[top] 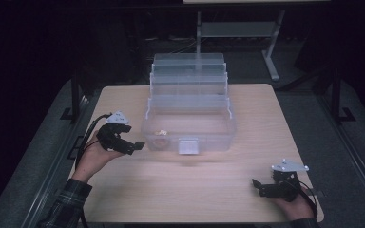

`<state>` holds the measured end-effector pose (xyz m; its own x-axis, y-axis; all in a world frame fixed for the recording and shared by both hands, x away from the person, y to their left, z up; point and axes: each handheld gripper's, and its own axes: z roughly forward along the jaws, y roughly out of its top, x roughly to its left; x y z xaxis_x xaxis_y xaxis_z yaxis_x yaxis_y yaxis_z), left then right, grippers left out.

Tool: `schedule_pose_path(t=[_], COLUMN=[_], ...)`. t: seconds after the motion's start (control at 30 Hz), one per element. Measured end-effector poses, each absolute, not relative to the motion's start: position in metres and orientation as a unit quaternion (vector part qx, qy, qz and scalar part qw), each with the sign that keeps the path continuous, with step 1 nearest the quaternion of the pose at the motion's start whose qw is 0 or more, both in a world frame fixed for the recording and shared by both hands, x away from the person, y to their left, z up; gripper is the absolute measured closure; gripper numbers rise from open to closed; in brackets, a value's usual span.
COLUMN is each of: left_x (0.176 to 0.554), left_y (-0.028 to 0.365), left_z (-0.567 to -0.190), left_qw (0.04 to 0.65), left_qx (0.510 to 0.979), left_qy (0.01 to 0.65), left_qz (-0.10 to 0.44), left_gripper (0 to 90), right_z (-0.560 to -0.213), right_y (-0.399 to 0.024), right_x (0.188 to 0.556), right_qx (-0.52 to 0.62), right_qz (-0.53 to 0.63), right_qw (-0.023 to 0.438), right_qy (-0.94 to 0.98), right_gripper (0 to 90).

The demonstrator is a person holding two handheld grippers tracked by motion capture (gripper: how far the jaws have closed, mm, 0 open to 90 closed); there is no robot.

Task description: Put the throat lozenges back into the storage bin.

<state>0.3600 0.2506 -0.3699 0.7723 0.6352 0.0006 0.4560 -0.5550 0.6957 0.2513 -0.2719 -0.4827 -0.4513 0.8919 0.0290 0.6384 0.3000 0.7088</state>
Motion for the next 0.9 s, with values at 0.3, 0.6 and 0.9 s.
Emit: schedule_pose_path(t=[0.3, 0.6, 0.9], left_x=[0.345, 0.333, 0.324], left_y=[0.265, 0.272, 0.276], left_z=[-0.381, -0.39, -0.398], left_qw=[0.362, 0.362, 0.362], left_qx=[0.864, 0.86, 0.858], left_qy=[0.325, 0.333, 0.337], left_qz=[0.131, 0.132, 0.137], left_gripper=[11.4, 11.5, 11.5], right_z=[-0.483, -0.483, -0.483], right_y=[-0.272, -0.272, -0.272], right_x=[0.251, 0.251, 0.251], right_qx=[0.488, 0.488, 0.488], right_qz=[0.334, 0.334, 0.334], right_qw=[0.19, 0.19, 0.19], right_qy=[0.784, 0.784, 0.784], right_gripper=[5.1, 5.1, 5.1])
